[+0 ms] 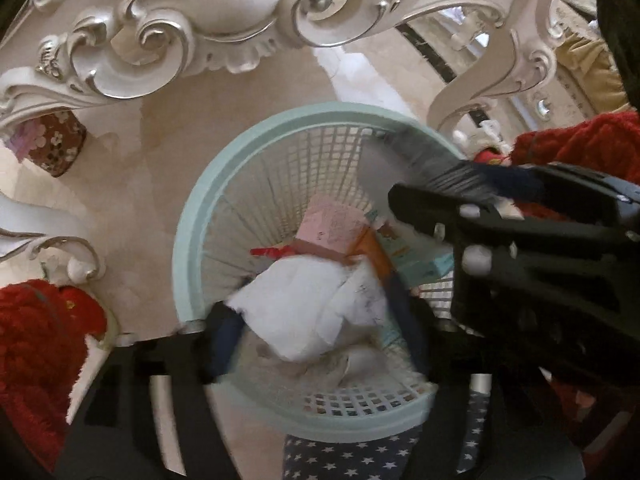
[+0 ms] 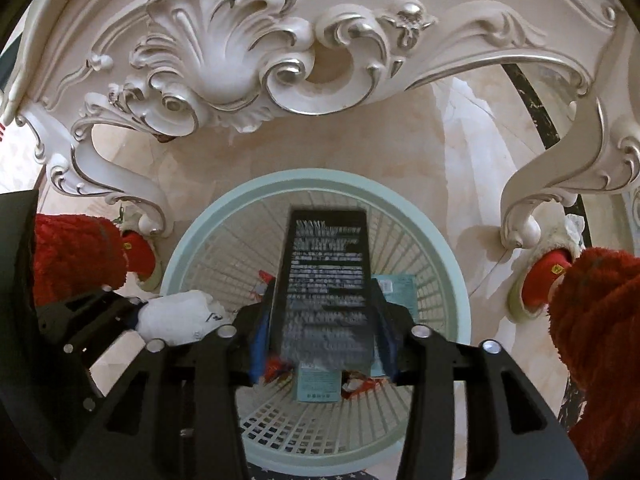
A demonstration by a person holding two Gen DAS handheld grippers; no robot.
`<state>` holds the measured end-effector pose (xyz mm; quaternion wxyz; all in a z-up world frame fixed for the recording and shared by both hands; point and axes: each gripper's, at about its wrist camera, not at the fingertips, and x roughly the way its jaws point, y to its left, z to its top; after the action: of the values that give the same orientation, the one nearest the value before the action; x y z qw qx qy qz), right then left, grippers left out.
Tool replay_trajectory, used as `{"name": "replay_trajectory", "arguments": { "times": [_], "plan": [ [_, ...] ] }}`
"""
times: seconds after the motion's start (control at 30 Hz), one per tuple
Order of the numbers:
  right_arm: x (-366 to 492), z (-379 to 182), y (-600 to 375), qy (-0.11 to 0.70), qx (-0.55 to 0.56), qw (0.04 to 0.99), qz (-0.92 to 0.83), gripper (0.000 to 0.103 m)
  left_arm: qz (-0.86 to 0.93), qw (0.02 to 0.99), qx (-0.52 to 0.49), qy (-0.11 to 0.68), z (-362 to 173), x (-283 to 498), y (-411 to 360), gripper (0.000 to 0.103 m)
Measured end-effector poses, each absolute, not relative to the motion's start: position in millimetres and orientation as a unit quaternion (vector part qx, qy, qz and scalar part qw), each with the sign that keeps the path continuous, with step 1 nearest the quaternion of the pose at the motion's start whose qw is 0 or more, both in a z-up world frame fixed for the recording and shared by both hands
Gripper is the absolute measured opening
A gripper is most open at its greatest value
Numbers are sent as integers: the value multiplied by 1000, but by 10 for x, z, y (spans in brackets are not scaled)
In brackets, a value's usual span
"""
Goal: Collect trash
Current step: 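Carry the white paper and black box over the wastebasket and open both tools, then move both open tools back to the table toward the cream box and biscuit pack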
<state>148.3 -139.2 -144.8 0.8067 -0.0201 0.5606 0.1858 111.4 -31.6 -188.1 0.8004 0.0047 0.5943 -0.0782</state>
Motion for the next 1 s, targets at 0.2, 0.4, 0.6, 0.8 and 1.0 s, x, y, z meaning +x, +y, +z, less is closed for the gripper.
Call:
{"name": "replay_trajectory", "arguments": {
  "times": [0.2, 0.4, 0.6, 0.8, 1.0],
  "plan": [
    [1497, -1440, -1466, 556, -19, 815, 159, 77, -71, 798, 8, 598, -1917, 1116, -304, 81],
    [1531, -1468, -1540, 562, -13, 815, 142, 77, -67, 799, 9, 598, -1922, 1105, -264, 81],
    [1491, -1469, -1495, 560, -30, 815, 147, 77, -69, 802, 2, 593, -1889, 1097, -222, 81],
    [1386, -1246, -1538, 531, -23, 831, 163, 77, -76, 823, 21, 563, -1718, 1012, -222, 81],
    [1097, -448, -1809, 418, 11, 894, 163, 77, -84, 883, 36, 461, -1013, 713, -109, 81]
  ]
}}
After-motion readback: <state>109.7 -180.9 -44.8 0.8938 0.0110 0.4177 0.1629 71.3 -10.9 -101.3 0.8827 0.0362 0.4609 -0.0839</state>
